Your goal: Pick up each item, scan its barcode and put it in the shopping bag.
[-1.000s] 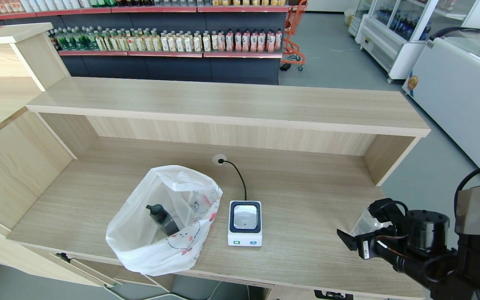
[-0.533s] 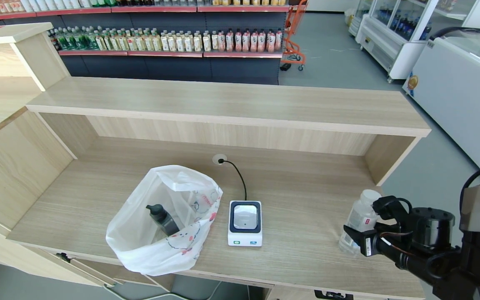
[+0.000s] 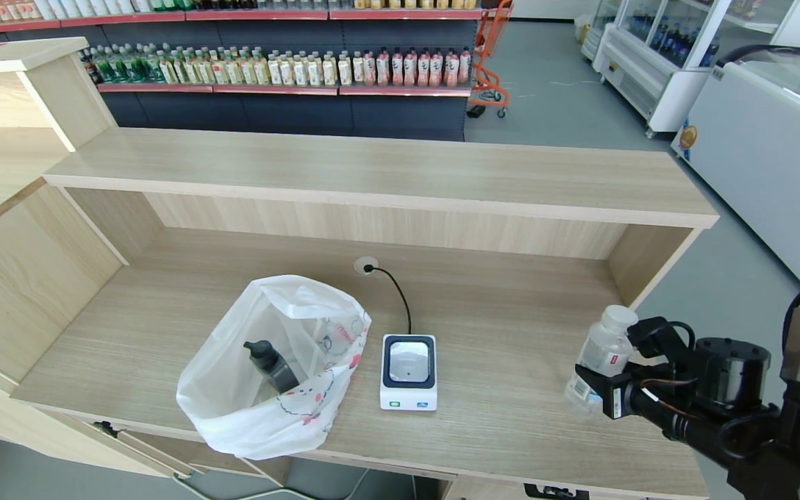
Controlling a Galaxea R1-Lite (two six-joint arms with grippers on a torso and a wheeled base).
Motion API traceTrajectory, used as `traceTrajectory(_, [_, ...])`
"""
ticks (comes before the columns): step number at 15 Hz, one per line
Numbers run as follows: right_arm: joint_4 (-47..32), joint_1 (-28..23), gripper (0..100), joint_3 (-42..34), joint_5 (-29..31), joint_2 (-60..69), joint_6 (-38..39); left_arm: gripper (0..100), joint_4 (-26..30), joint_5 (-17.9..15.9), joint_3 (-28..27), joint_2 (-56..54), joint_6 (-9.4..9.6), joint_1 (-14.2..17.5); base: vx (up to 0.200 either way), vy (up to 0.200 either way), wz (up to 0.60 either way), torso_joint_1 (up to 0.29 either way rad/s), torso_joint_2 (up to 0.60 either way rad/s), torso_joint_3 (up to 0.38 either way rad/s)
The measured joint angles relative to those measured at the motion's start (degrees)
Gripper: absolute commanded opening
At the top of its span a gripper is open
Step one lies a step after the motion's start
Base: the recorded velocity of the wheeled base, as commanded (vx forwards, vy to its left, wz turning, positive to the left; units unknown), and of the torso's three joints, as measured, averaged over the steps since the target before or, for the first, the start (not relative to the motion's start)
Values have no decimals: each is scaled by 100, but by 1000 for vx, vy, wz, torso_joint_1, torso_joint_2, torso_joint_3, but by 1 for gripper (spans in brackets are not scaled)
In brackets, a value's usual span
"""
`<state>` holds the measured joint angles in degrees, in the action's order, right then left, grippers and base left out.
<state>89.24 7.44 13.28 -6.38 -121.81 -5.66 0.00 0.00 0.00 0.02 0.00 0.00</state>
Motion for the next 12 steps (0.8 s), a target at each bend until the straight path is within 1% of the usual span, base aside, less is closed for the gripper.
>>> traceTrajectory(2, [-6,-2,0,41,-40,80,9,100,0,0,0,0,0,0,0,0,0,0,0,0])
traceTrajectory(4, [-11,0,0,213,-486,288,213,100,0,0,0,0,2,0,0,0,0,0,0,0])
traceTrajectory(8, [-149,17,0,541,-1339,970,894,100,0,0,0,0,0,0,0,0,0,0,0,0])
traceTrajectory(10, [-669,35,0,616,-1871,1390,1232,100,0,0,0,0,0,0,0,0,0,0,0,0])
traceTrajectory(11, [-1061,50,0,690,-2170,1729,1476,100,0,0,0,0,0,0,0,0,0,0,0,0])
traceTrajectory(12, [-1674,96,0,835,-2510,2181,1841,100,0,0,0,0,0,0,0,0,0,0,0,0])
